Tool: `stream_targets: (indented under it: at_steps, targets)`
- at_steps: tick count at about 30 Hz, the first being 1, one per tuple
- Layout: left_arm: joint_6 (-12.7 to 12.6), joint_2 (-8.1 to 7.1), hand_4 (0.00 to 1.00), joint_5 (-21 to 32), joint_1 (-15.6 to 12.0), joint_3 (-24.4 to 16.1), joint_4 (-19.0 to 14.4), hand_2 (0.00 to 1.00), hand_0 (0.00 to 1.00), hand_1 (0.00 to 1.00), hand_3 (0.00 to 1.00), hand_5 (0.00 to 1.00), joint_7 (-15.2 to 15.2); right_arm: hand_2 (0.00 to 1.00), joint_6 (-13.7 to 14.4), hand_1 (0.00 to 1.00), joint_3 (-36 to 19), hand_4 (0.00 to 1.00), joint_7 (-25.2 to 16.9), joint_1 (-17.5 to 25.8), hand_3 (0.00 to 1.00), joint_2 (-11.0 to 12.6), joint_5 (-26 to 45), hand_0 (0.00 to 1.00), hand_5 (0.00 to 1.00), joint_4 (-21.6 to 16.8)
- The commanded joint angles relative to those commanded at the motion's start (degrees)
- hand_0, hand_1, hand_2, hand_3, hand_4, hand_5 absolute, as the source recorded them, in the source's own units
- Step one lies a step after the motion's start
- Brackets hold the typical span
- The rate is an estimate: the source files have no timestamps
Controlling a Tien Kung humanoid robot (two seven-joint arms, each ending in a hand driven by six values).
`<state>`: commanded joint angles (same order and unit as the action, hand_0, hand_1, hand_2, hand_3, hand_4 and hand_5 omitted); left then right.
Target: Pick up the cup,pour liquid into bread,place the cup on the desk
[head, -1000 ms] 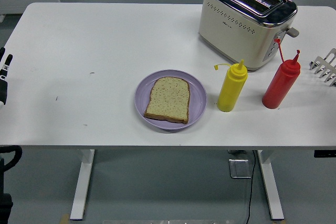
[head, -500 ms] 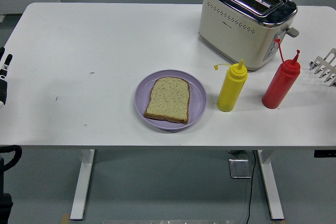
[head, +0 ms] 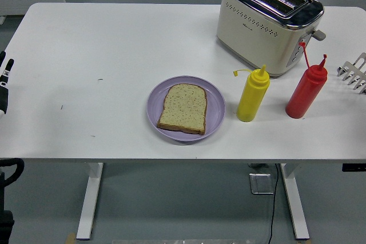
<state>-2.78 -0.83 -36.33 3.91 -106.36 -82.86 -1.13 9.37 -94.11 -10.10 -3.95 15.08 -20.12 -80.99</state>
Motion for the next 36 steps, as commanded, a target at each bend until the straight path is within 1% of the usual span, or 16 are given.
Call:
stream_targets:
  at_steps: [7,36]
  targets:
    - [-0.01,-0.03,0.665,-0.01,-0.04,0.11,0.01,0.871,0.837,0.851,0.759,0.998,0.00,0.729,0.29,0.701,0.24,0.610,0.24,-0.04,0.771,-0.11,0.02,0.768,0.787,0.21]
    - [-0.02,-0.06,0.667,-0.06,-0.34,0.29,-0.01,0.870,0.835,0.851,0.753,0.998,0.02,0.723,-0.34,0.691,-0.01,0.609,1.28,0.18,0.770,-0.20,-0.17,0.764,0.785,0.23]
